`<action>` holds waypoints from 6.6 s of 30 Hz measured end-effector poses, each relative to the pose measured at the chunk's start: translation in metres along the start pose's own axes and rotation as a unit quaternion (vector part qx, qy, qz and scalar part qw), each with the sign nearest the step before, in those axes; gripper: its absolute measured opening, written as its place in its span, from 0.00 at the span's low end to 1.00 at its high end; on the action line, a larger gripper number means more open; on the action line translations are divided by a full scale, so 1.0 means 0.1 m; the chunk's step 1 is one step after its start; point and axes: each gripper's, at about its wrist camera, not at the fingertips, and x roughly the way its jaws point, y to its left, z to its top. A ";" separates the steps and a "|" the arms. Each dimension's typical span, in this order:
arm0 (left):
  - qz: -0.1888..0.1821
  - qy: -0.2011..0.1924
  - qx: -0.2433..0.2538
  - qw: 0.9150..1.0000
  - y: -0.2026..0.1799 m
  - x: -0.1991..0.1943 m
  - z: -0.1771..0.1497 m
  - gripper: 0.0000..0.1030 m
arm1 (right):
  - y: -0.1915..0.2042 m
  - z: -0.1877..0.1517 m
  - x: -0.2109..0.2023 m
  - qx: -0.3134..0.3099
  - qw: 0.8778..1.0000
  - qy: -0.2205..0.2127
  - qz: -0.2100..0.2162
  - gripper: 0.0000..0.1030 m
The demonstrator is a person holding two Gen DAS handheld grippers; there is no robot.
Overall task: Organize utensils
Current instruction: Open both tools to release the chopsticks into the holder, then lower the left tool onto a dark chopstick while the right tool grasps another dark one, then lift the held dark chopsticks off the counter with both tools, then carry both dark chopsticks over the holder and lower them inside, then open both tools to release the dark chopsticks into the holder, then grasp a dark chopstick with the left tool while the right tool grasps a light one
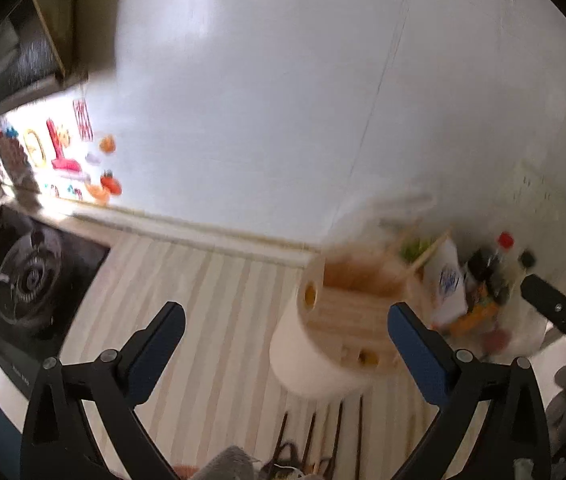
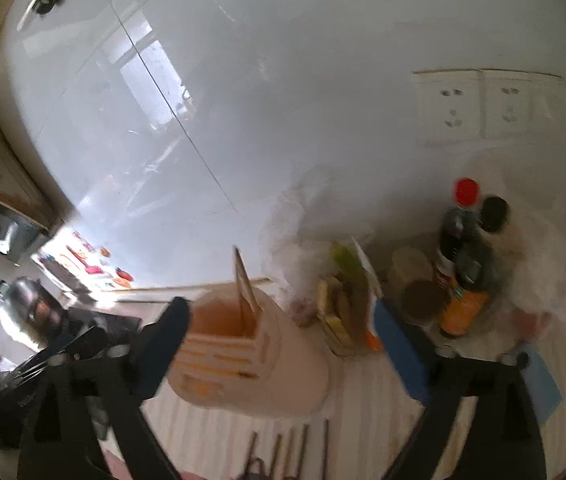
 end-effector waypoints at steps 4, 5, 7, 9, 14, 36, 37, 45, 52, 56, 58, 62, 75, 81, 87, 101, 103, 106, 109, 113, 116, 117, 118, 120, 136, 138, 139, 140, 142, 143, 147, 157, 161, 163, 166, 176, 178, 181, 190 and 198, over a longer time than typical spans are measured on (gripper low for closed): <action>0.021 0.039 0.014 0.999 0.03 0.22 -0.34 1.00 | -0.16 -0.35 0.05 -0.002 0.998 0.036 -0.043 0.97; 0.023 0.049 0.018 0.998 0.03 0.28 -0.45 1.00 | -0.20 -0.43 0.09 0.001 0.998 0.046 -0.050 0.97; 0.039 0.072 0.028 0.996 0.04 0.41 -0.66 1.00 | -0.31 -0.67 0.24 0.011 0.994 0.087 -0.067 0.96; 0.042 0.107 0.036 0.993 0.06 0.57 -0.87 0.99 | -0.39 -0.89 0.41 0.015 0.989 0.129 -0.076 0.78; 0.047 0.189 0.064 0.979 0.08 0.98 -1.38 0.86 | -0.44 -1.49 0.91 0.009 0.967 0.241 -0.087 0.49; 0.052 0.298 0.098 0.948 0.20 1.53 -2.10 0.03 | -0.36 -2.46 1.61 -0.084 0.903 0.396 -0.141 0.07; 0.059 0.299 0.071 0.950 0.31 1.54 -2.10 0.03 | -0.31 -2.45 1.61 -0.086 0.904 0.393 -0.146 0.07; 0.028 0.326 -0.044 0.944 0.91 1.59 -2.13 0.04 | -0.74 -2.33 1.54 -0.028 0.901 0.412 -0.134 0.06; 0.012 0.340 -0.015 0.940 0.96 1.71 -2.02 0.07 | -0.84 -2.21 1.69 -0.017 0.889 0.435 -0.140 0.11; 0.024 0.341 0.005 0.940 0.85 1.74 -2.02 0.07 | -0.78 -2.18 1.78 -0.051 0.882 0.440 -0.160 0.11; 0.030 0.339 0.012 0.940 0.77 1.76 -2.02 0.07 | -0.69 -2.20 1.82 -0.058 0.880 0.440 -0.167 0.12; 0.045 0.328 0.022 0.943 0.60 1.78 -2.03 0.05 | -0.65 -2.18 1.86 -0.058 0.883 0.433 -0.172 0.12; 0.064 0.283 0.005 0.957 0.47 1.60 -1.73 0.03 | -0.60 -2.39 1.54 -0.031 0.910 0.375 -0.174 0.06; 0.050 0.244 -0.013 0.968 0.52 1.22 -1.60 0.03 | -0.65 -2.25 1.23 -0.022 0.927 0.342 -0.152 0.06; 0.037 0.203 -0.017 0.978 0.61 0.83 -1.50 0.02 | -0.55 -2.04 0.95 -0.033 0.942 0.307 -0.131 0.06; 0.034 0.063 -0.015 0.997 0.66 -0.03 -0.84 0.02 | 0.00 -1.37 0.35 -0.034 0.981 0.174 -0.085 0.06; 0.025 0.044 -0.017 0.999 0.63 -0.16 -0.68 0.02 | 0.06 -1.19 0.25 -0.031 0.985 0.152 -0.076 0.06; 0.005 0.012 -0.017 1.000 0.57 -0.38 -0.42 0.02 | 0.18 -0.95 0.19 -0.029 0.990 0.121 -0.060 0.06; -0.031 -0.015 -0.024 0.999 0.53 -0.68 -0.14 0.02 | 0.34 -0.67 0.02 -0.031 0.995 0.091 -0.042 0.06; -0.071 -0.050 -0.032 0.996 0.45 -1.01 0.18 0.02 | 0.53 -0.27 -0.14 -0.033 0.998 0.050 -0.020 0.06; -0.087 -0.072 -0.026 0.993 0.34 -1.16 0.40 0.02 | 0.66 -0.01 -0.16 -0.038 0.999 0.024 -0.017 0.06; -0.088 -0.078 -0.024 0.993 0.30 -1.17 0.45 0.02 | 0.69 0.07 -0.16 -0.039 0.999 0.015 -0.017 0.06; -0.089 -0.083 -0.019 0.992 0.25 -1.17 0.52 0.02 | 0.72 0.14 -0.14 -0.040 0.999 0.008 -0.018 0.06; -0.089 -0.085 -0.009 0.992 0.16 -1.10 0.64 0.02 | 0.78 0.30 -0.08 -0.041 0.999 -0.005 -0.020 0.06; -0.065 -0.002 0.015 0.998 -0.17 0.12 0.97 0.02 | 0.72 0.71 0.60 -0.028 0.996 -0.078 -0.033 0.06; -0.065 0.007 0.015 0.998 -0.17 0.19 0.95 0.02 | 0.69 0.69 0.65 -0.029 0.996 -0.075 -0.033 0.06; -0.064 0.010 0.017 0.998 -0.18 0.21 0.94 0.02 | 0.68 0.69 0.68 -0.029 0.996 -0.073 -0.032 0.06; -0.063 0.013 0.018 0.998 -0.18 0.23 0.94 0.02 | 0.66 0.67 0.71 -0.030 0.996 -0.072 -0.034 0.06; -0.062 0.018 0.018 0.998 -0.18 0.27 0.91 0.02 | 0.65 0.64 0.75 -0.031 0.997 -0.069 -0.033 0.06; -0.062 0.020 0.018 0.998 -0.18 0.29 0.91 0.02 | 0.65 0.62 0.77 -0.031 0.997 -0.068 -0.034 0.06; -0.061 0.030 0.016 0.998 -0.20 0.33 0.88 0.02 | 0.66 0.54 0.82 -0.039 0.997 -0.063 -0.035 0.06; -0.076 0.083 0.005 0.994 -0.18 0.35 0.85 0.05 | 0.62 0.47 0.87 -0.044 0.999 -0.023 -0.022 0.06; -0.063 0.054 0.011 0.996 -0.18 0.15 0.88 0.14 | 0.54 0.45 0.80 -0.033 0.999 0.007 -0.005 0.17; -0.054 0.043 0.009 0.998 -0.15 0.05 0.89 0.53 | 0.50 0.45 0.68 -0.028 1.000 0.001 -0.002 0.45; -0.045 0.018 -0.006 0.999 -0.04 -0.10 0.85 0.75 | 0.38 0.43 0.39 -0.011 1.000 -0.012 -0.001 0.51; 0.020 0.005 0.027 0.999 0.04 -0.14 0.18 1.00 | -0.08 -0.03 -0.33 0.011 0.999 -0.025 -0.028 0.93; 0.032 0.025 0.043 0.998 0.01 -0.01 0.00 1.00 | -0.18 -0.18 -0.33 0.008 0.999 -0.014 -0.052 0.95; 0.042 0.060 0.065 0.995 -0.07 0.21 -0.32 1.00 | -0.34 -0.44 -0.22 0.013 0.997 0.021 -0.079 0.95; 0.049 0.188 0.108 0.975 -0.27 0.92 -1.26 0.90 | -0.98 -1.32 0.39 0.052 0.977 0.184 -0.092 0.38; 0.027 0.301 0.119 0.946 -0.28 1.56 -1.82 0.46 | -1.17 -1.93 0.75 0.051 0.956 0.273 -0.097 0.23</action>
